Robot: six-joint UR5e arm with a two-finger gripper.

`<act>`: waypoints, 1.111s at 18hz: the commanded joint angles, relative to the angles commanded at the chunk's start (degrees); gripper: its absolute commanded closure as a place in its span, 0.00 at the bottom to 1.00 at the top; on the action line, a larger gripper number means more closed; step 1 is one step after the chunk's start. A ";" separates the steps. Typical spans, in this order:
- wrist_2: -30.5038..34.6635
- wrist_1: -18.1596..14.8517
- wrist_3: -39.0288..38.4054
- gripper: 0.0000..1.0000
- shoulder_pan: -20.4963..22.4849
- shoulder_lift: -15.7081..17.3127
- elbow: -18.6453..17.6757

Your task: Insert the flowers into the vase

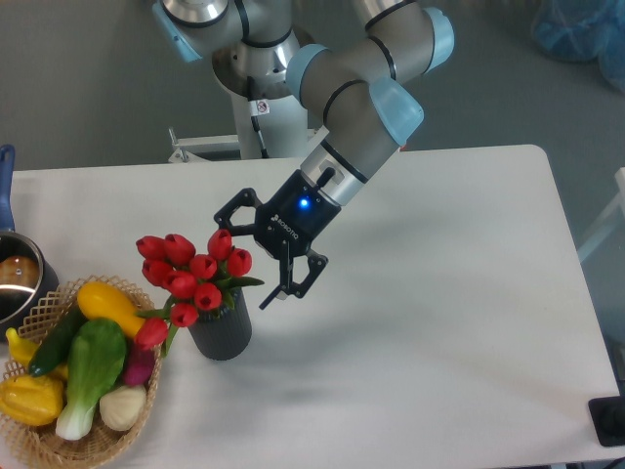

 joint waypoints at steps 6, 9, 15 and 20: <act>8.08 0.00 0.09 0.00 -0.88 0.35 0.26; 10.11 0.00 1.66 0.00 -0.88 1.58 1.49; 23.08 0.00 4.57 0.00 -0.88 3.51 5.44; 37.27 -0.18 4.39 0.00 -3.16 4.05 5.36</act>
